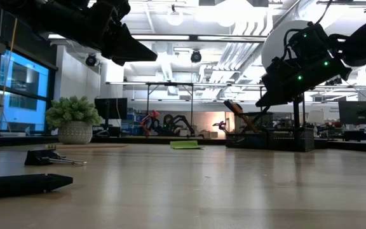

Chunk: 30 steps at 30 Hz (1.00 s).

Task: Pick and place office supplies into organizer
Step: Put the black pen into the black desk organizer

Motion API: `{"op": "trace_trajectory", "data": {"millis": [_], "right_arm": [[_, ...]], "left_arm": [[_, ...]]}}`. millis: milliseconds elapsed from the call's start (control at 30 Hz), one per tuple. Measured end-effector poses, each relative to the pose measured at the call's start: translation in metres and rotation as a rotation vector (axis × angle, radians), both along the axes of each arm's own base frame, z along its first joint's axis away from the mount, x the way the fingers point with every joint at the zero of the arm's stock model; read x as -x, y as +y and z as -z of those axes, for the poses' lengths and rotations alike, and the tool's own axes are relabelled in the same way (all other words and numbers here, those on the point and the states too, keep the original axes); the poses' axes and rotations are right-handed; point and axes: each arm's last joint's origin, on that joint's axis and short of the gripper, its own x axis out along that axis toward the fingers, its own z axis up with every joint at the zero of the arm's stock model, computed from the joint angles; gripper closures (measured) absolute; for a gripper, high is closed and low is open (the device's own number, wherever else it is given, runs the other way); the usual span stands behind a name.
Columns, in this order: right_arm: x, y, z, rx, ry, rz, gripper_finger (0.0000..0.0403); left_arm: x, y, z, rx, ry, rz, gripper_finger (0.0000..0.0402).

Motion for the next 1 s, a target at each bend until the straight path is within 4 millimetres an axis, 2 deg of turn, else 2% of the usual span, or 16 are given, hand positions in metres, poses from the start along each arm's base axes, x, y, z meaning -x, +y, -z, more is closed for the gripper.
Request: {"op": "trace_trajectory", "data": {"millis": [367,567,800,900,1000], "right_arm": [[0.003,0.003,0.005,-0.063,0.042,-0.01,0.0391],[0.0,0.004,-0.013,-0.133,0.081,-0.085,0.0391],[-0.001,0.007,-0.028,-0.223,0.208,-0.117,0.039],[-0.002,0.007,-0.03,-0.219,0.213,-0.118,0.0378],[-0.002,0.007,-0.029,-0.225,0.214,-0.119,0.0349]], "left_arm": [[0.0,0.0,0.001,0.001,0.007,0.0,0.0401],[0.0,0.0,0.001,0.001,0.008,0.0,0.0399],[0.001,0.0,0.002,0.002,0.02,0.0,0.0399],[0.001,0.0,0.002,0.002,0.023,0.0,0.0399],[0.001,0.0,0.002,0.002,0.024,0.0,0.0401]]}}
